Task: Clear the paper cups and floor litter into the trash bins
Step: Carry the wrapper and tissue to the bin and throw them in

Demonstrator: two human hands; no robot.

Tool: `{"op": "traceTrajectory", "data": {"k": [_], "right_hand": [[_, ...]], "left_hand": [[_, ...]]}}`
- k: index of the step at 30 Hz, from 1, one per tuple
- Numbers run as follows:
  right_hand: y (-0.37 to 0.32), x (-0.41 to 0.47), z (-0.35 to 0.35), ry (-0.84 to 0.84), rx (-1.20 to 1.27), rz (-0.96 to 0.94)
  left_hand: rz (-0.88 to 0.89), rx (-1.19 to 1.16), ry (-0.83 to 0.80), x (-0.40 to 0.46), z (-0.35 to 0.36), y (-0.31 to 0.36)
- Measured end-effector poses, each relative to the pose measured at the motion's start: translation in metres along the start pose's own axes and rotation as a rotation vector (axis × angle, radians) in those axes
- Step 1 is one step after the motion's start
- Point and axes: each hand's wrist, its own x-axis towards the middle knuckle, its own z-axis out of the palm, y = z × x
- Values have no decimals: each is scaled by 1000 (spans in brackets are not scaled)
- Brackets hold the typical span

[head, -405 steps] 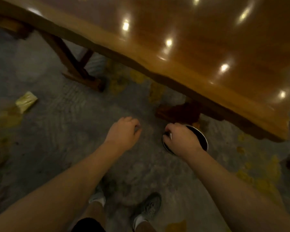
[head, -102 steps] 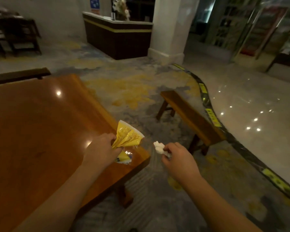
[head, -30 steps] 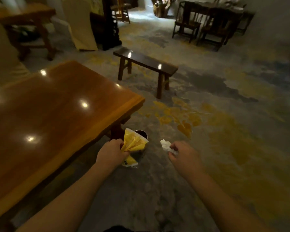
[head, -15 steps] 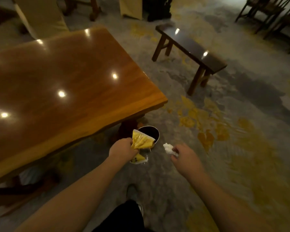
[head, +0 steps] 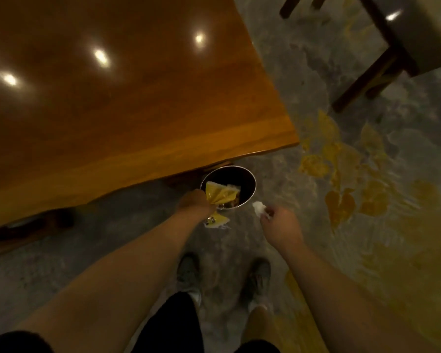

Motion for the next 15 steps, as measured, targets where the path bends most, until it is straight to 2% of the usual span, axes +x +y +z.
{"op": "traceTrajectory", "data": {"k": [7, 12, 15], "right_hand": [[32, 130, 64, -102, 87, 8], [46, 199, 102, -196, -45, -131], [47, 215, 114, -215, -63, -145]], "left_hand": [[-145, -107, 37, 115, 62, 2], [-166, -193, 84, 170, 96, 3], [-182, -248, 82, 177, 108, 2]]}}
